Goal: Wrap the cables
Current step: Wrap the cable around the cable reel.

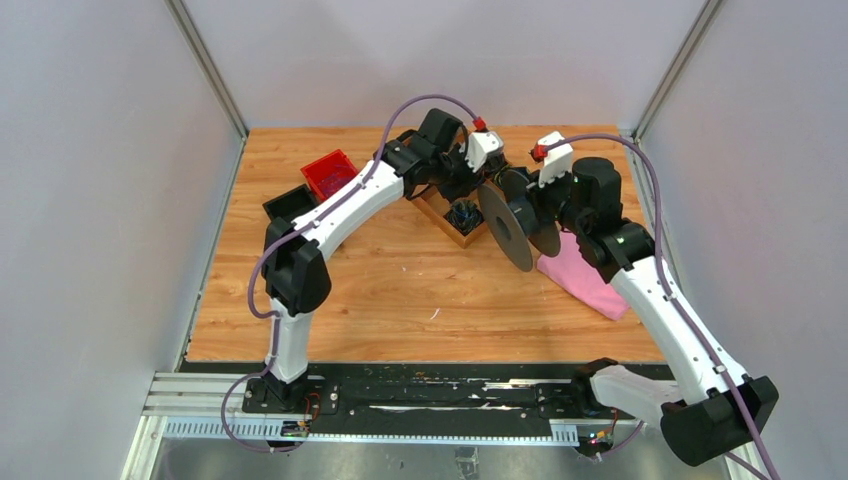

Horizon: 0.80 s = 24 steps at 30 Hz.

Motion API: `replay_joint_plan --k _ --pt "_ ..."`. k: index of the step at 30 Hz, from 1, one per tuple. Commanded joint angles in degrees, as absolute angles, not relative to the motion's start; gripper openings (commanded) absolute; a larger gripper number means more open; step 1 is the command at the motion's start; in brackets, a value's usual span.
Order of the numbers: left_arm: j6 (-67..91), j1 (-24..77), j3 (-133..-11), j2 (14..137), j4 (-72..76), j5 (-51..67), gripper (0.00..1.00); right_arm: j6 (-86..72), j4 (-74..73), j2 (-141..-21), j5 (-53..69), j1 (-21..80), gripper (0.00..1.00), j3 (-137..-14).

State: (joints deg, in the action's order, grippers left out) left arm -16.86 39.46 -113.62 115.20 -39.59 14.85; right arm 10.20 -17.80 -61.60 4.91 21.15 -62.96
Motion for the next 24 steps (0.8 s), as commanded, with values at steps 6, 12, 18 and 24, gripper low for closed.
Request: replay_joint_plan --k 6,12,18,24 --pt "-14.0 36.7 -108.3 112.3 -34.8 17.7 0.09 8.4 -17.9 -60.0 6.5 19.6 0.01 -66.8" --pt "-11.3 35.7 -104.5 112.0 -31.2 20.3 0.12 6.4 -18.7 -60.7 8.5 18.8 0.01 -68.5" --pt "-10.2 35.3 -101.4 111.3 -27.7 21.7 0.13 4.8 -19.4 -61.5 10.4 18.4 0.01 -69.9" --pt "-9.7 35.2 -100.3 111.2 -26.8 22.6 0.14 4.6 -19.4 -61.8 10.4 18.3 0.01 -70.6"
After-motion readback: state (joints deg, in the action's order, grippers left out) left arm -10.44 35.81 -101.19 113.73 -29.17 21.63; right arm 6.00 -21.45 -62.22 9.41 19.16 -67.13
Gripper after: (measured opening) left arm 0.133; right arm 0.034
